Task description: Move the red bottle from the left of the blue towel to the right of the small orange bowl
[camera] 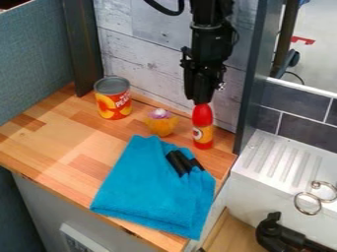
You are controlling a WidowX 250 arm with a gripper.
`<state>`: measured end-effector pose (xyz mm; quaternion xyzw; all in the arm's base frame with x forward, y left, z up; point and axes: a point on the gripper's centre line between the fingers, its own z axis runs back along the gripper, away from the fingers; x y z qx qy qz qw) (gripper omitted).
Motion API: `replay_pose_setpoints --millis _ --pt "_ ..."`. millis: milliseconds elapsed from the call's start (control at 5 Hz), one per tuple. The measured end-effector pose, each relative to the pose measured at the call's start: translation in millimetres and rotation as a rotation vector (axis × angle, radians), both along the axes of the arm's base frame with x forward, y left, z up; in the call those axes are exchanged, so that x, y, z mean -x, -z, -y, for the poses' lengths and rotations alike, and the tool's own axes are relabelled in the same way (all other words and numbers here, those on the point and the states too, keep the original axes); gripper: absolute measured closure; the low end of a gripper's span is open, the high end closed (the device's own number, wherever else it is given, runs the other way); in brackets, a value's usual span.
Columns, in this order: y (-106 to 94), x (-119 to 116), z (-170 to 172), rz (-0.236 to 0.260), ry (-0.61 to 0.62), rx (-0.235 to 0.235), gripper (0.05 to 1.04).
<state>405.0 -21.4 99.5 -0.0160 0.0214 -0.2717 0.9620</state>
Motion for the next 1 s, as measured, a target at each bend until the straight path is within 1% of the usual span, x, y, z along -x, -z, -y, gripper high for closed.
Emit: replay_pose_setpoints --millis 200,400,600,800,1000 --pt "-0.1 -0.1 2.4 0.001 0.002 0.015 0.69" --pt "-0.1 -2.0 5.1 0.013 0.006 0.033 0.385" --pt "1.0 -1.1 8.7 0.026 -0.003 0.06 0.112" --pt "-17.2 2.7 7.2 0.078 -0.003 0.057 0.077" --pt "-28.2 32.6 -3.8 0.058 -0.018 -0.006 0.081"
